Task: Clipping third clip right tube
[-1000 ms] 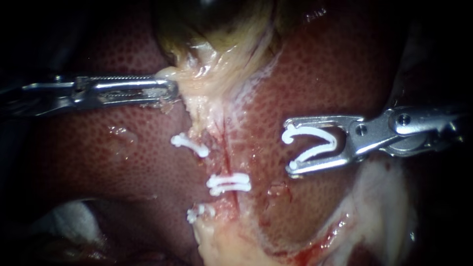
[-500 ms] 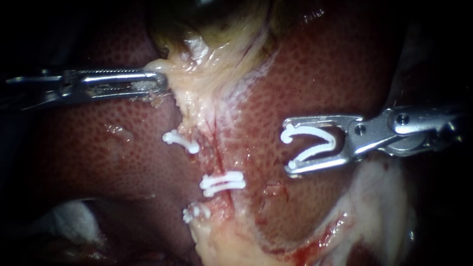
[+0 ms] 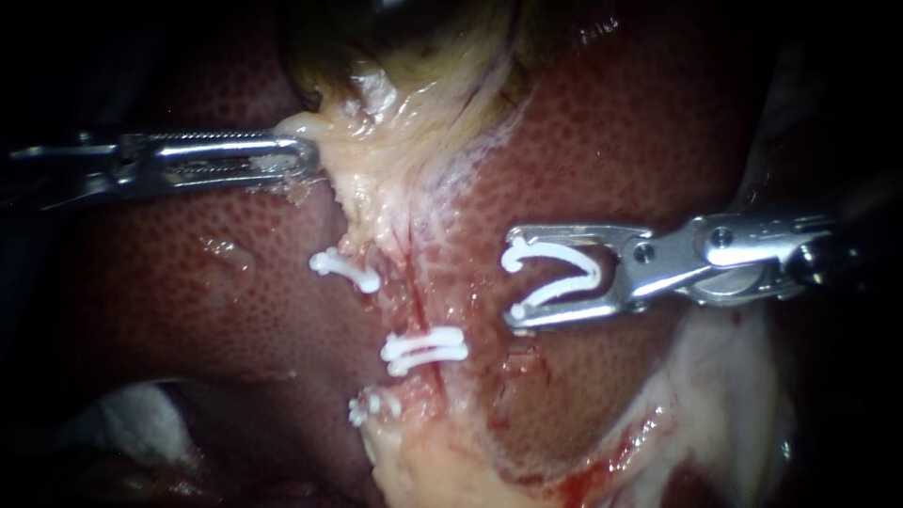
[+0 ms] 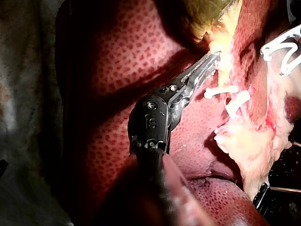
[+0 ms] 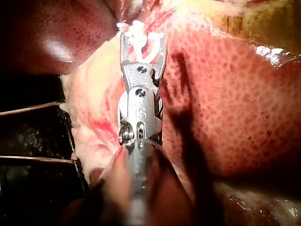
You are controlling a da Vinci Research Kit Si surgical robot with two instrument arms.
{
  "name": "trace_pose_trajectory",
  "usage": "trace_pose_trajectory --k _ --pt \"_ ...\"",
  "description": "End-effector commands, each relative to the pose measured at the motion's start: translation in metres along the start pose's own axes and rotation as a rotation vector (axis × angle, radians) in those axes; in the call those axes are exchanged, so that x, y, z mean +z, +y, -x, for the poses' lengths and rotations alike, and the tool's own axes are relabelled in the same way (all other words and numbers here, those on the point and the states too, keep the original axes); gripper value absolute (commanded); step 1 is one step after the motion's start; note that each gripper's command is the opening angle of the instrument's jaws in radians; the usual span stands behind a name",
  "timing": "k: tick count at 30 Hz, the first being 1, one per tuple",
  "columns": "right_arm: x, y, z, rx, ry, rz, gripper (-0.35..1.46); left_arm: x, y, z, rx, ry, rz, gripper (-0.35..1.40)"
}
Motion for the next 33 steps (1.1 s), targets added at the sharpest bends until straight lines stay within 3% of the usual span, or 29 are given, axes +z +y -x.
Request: trace_pose_trajectory --k 1,21,33 --pt "0.0004 0.0001 0.0001 0.001 0.0 -0.002 0.5 0.0 0.0001 0.0 0.0 0.0 -0.001 -0.35" --pt "0.0079 0.0029 0.0057 0.089 -0.045 -0.002 0.5 0.0 0.001 -0.0002 -0.001 0.002 -0.01 -0.35" --pt "0.0107 0.0045 0.007 0.115 -0.048 0.008 0.5 0.0 0.0013 -0.0003 -0.002 0.002 -0.006 -0.35"
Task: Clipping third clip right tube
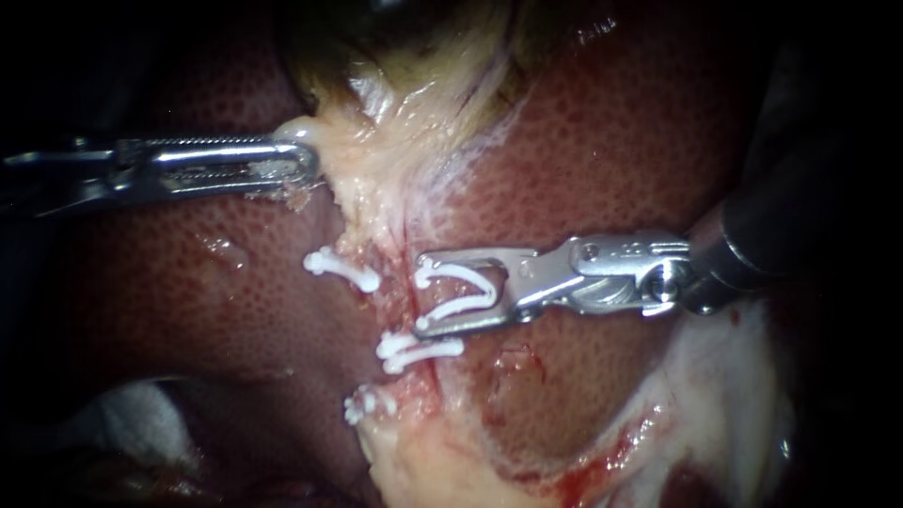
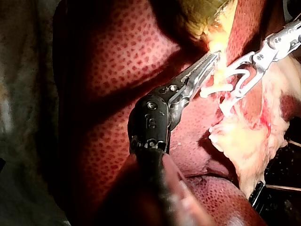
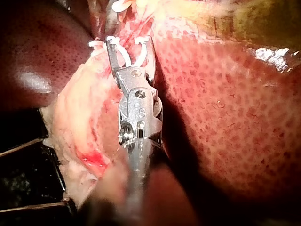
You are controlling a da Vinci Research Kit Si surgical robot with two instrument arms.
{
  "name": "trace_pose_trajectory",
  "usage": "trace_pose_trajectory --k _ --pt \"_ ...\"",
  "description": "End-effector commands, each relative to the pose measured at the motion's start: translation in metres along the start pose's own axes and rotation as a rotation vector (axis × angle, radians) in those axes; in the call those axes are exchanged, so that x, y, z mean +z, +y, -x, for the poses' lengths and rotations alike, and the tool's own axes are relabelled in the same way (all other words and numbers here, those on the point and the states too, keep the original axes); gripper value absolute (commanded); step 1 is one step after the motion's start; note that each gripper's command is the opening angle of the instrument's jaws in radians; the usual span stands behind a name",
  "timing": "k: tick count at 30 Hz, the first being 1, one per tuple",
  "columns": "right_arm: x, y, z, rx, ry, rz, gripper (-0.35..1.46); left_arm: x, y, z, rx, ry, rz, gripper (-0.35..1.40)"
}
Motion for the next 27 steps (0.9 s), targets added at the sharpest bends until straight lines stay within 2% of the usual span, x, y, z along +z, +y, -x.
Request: trace_pose_trajectory --k 1,3,9,21,27 --pt "0.0001 0.0001 0.0 0.0 0.0 0.002 0.5 0.0 0.0 0.0 0.0 -0.001 0.002 -0.35" --pt "0.0004 0.0003 0.0001 0.006 -0.003 0.005 0.5 0.0 0.0001 0.0 0.0 -0.001 0.001 -0.35" --pt "0.0009 0.001 0.0 0.05 0.023 0.0 0.5 0.0 0.0002 0.0 -0.001 -0.001 0.001 -0.35" --pt "0.0012 0.0009 -0.0005 0.168 0.137 -0.126 0.5 0.0 0.0001 0.0 0.0 -0.001 0.001 -0.35" --pt "0.0013 0.0008 -0.0006 0.209 0.163 -0.177 0.5 0.0 -0.0001 0.0 -0.001 -0.001 0.001 -0.35"
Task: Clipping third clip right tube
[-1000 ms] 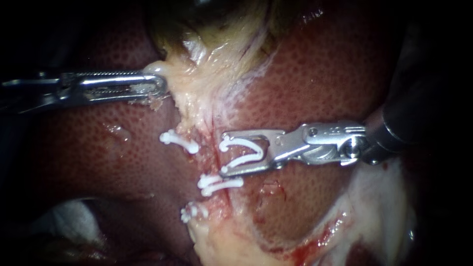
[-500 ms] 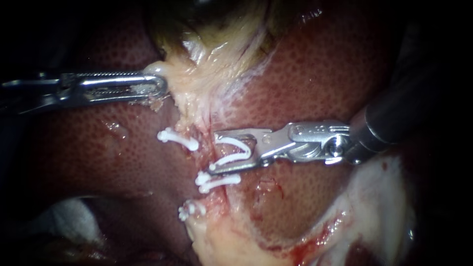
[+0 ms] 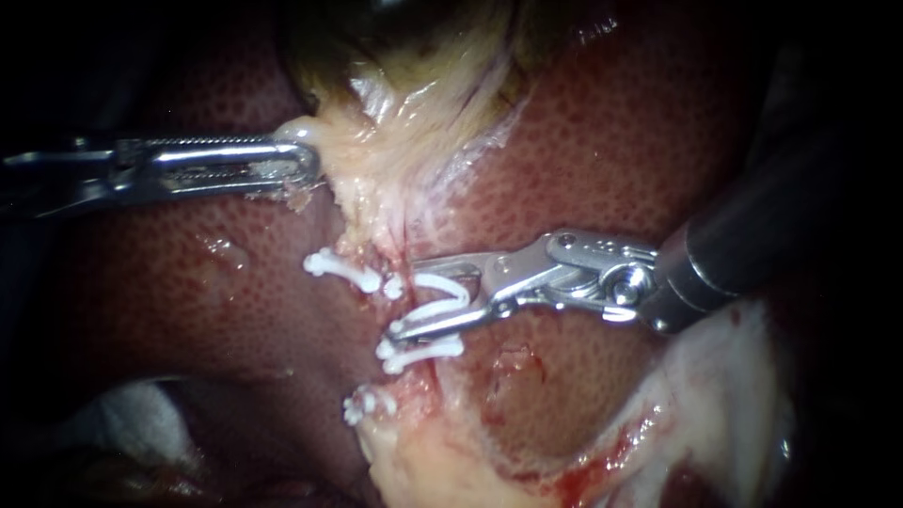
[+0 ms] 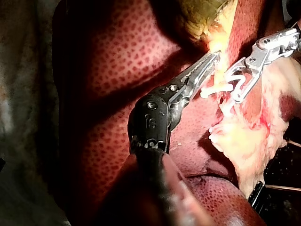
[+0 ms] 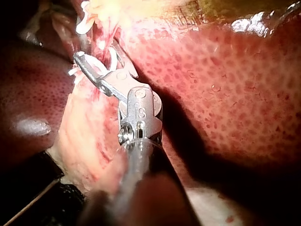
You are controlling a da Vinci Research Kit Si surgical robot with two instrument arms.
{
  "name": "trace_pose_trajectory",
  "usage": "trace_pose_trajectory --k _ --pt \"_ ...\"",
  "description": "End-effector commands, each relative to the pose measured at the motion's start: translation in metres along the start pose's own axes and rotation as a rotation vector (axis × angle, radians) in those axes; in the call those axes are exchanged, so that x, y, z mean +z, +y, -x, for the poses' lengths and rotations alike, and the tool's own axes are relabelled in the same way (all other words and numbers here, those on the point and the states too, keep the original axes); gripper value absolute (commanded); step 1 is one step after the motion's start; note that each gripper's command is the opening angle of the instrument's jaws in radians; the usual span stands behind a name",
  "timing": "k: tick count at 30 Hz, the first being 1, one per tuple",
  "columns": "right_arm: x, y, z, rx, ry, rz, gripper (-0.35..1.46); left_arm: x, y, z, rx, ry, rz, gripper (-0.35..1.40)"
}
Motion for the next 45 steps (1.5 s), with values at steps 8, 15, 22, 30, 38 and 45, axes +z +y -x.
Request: trace_pose_trajectory --k 8,15,22,30,38,45 --pt "0.0 -0.0007 -0.0001 0.049 0.019 -0.073 0.5 -0.0003 -0.0012 0.0001 -0.002 -0.001 0.003 -0.35" --pt "0.0 -0.0012 -0.0002 0.095 0.032 -0.133 0.5 -0.0004 -0.002 0.0002 -0.001 -0.002 0.004 -0.35" --pt "0.0 -0.0012 -0.0005 0.133 0.029 -0.159 0.5 -0.0004 -0.0023 0.0002 -0.001 -0.002 0.004 -0.35" --pt "-0.0001 -0.001 -0.0012 0.155 0.044 -0.168 0.5 -0.0004 -0.0027 0.0003 -0.001 -0.001 0.001 -0.35" --pt "-0.0004 -0.0005 -0.0028 0.164 0.072 -0.181 0.5 -0.0004 -0.0028 0.0004 -0.001 -0.001 0.001 -0.35" --pt "-0.0003 -0.0004 -0.0027 0.174 0.071 -0.182 0.49 -0.0004 -0.0028 0.0004 -0.001 -0.001 0.001 -0.35"
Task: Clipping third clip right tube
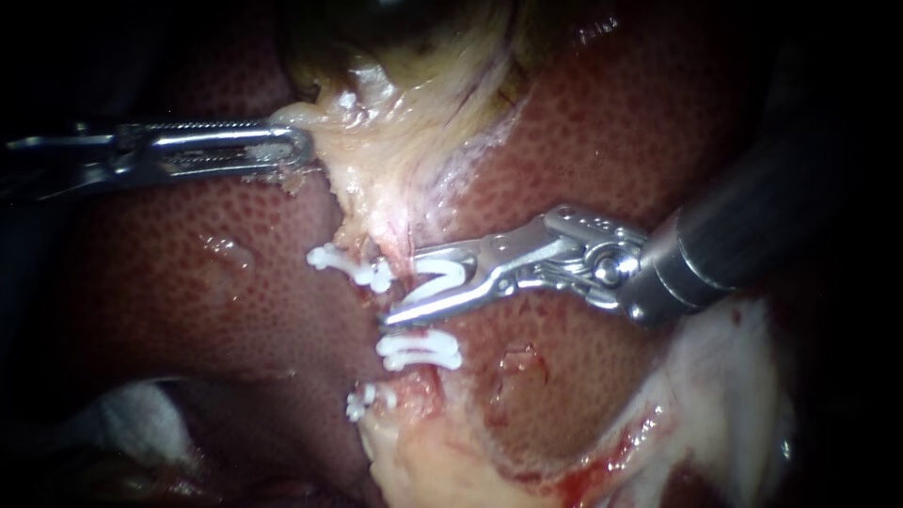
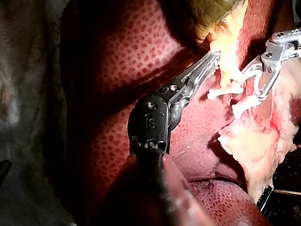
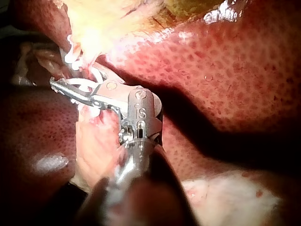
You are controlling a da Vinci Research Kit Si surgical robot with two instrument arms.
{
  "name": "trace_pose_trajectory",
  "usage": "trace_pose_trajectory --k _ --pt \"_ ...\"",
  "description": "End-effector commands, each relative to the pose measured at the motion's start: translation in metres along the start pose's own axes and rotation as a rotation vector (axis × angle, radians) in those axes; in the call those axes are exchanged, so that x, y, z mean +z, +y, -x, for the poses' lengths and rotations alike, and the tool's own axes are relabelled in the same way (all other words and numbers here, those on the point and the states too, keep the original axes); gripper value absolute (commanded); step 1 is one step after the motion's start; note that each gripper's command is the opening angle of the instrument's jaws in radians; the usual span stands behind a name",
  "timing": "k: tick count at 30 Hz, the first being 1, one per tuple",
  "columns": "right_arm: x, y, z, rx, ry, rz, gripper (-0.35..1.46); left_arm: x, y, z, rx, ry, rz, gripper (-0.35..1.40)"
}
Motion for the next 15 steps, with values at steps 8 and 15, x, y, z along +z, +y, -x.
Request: trace_pose_trajectory --k 8,15 --pt "-0.0001 -0.0001 0.0009 0.043 -0.006 -0.009 0.44 0.0 0.0 0.0 0.0 0.0 0.0 -0.35" --pt "-0.0001 -0.0001 0.0011 0.054 -0.008 -0.014 0.39 -0.0001 -0.0001 0.0001 0.001 0.0 0.0 -0.35"
